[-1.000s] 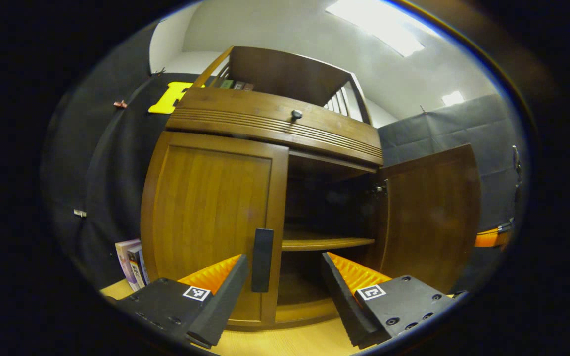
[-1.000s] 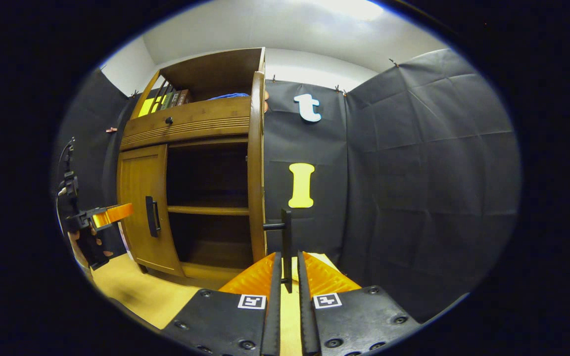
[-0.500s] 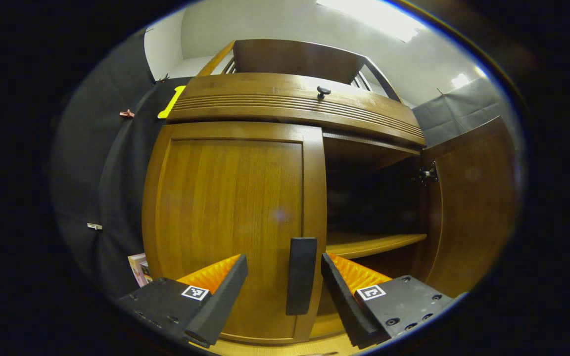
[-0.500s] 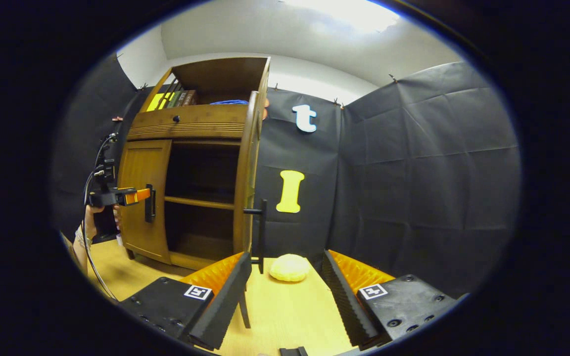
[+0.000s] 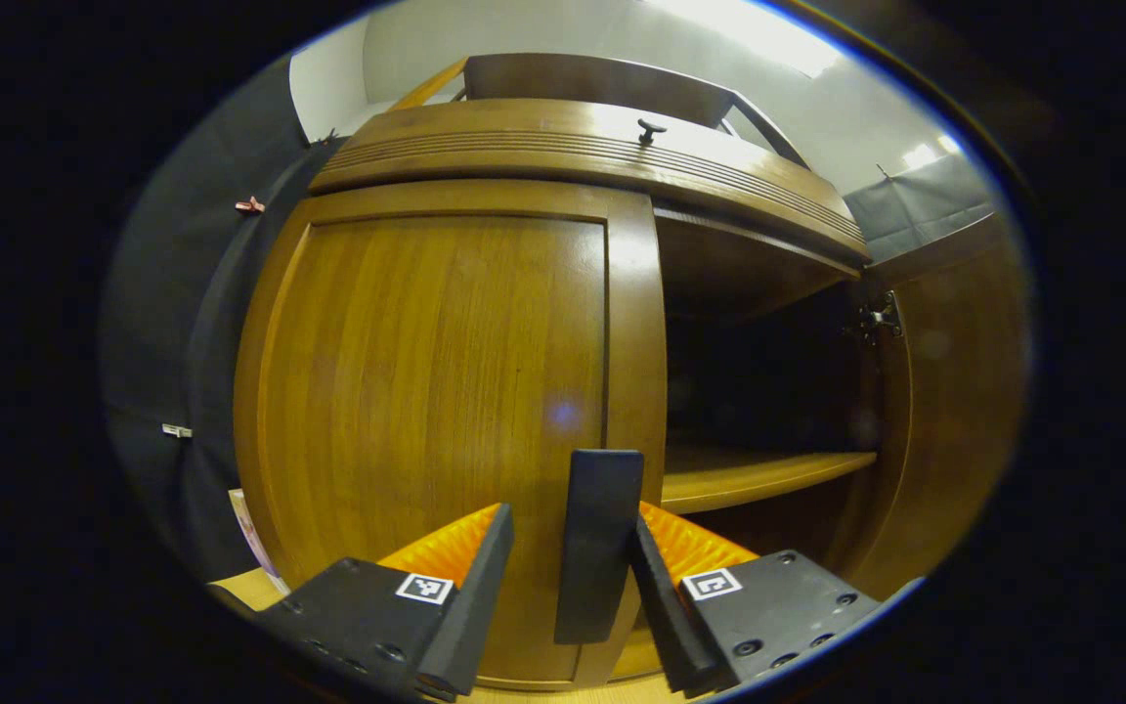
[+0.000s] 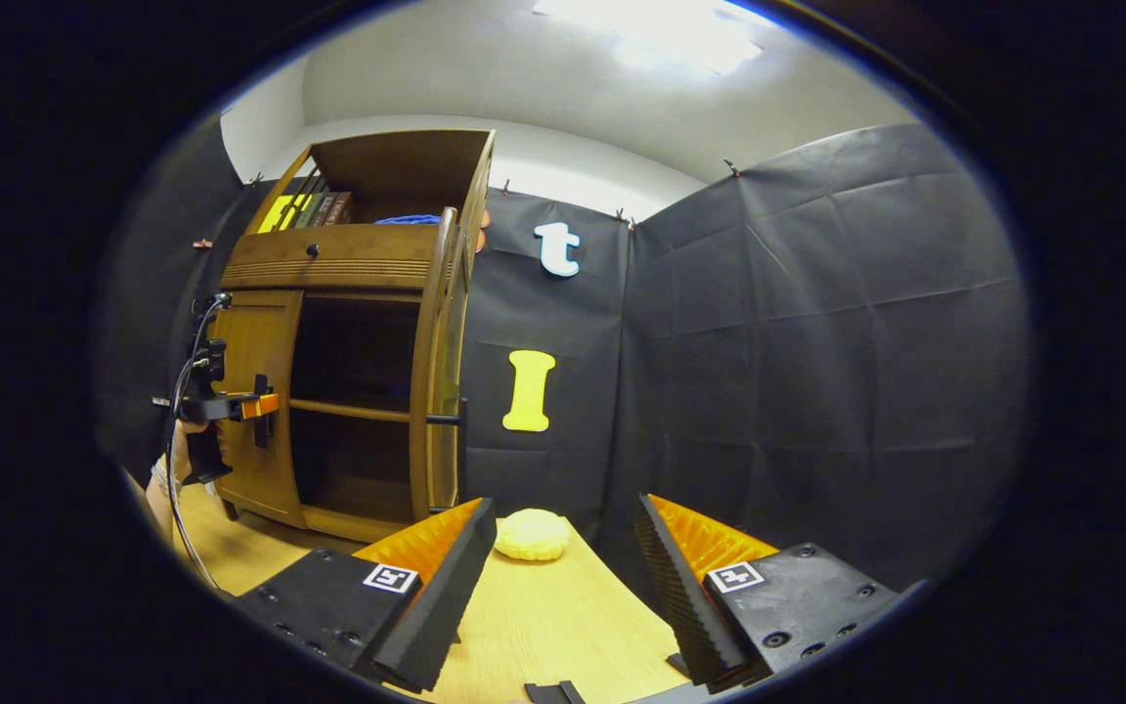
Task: Open the right door of the double-door shoe cabinet with the right hand, and open the left door with the left hand.
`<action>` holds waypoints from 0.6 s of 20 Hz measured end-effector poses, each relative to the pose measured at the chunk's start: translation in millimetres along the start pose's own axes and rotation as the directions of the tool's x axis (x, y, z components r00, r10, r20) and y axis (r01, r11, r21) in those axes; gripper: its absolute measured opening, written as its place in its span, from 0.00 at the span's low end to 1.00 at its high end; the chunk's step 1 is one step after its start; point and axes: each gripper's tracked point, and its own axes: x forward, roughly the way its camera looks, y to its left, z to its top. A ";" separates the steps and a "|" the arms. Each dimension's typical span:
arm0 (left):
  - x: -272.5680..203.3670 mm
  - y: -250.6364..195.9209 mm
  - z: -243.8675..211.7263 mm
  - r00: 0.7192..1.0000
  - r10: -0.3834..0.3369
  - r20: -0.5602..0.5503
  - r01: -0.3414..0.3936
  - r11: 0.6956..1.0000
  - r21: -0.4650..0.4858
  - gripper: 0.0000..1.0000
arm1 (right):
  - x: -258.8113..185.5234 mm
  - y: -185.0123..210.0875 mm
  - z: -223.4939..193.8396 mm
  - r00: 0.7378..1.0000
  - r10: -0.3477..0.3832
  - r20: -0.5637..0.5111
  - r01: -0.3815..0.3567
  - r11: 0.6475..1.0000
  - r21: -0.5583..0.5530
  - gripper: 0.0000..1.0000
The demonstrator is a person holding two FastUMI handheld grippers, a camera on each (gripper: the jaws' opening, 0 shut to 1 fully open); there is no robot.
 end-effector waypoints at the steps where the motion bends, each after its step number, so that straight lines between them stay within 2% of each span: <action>1: 2.6 -10.1 -1.6 0.999 -0.036 -0.003 0.036 0.999 -0.002 0.57 | 0.5 -2.6 0.1 1.000 -0.008 0.002 0.008 1.000 0.006 0.92; 3: 0.1 -8.4 -1.2 1.000 -0.015 -0.013 0.015 0.999 0.035 0.36 | 1.0 -10.2 -0.8 0.999 -0.032 0.004 0.032 0.999 0.016 0.92; 6: -0.3 -9.6 -0.4 1.000 -0.029 -0.007 0.029 1.000 0.007 0.34 | -2.3 -8.3 -4.1 0.999 -0.032 -0.014 0.032 0.999 0.040 0.92; 12: -18.5 -7.4 1.3 0.997 -0.069 -0.022 0.068 0.997 -0.031 0.32 | -11.5 -3.4 1.4 0.999 -0.031 -0.018 0.031 0.999 0.018 0.92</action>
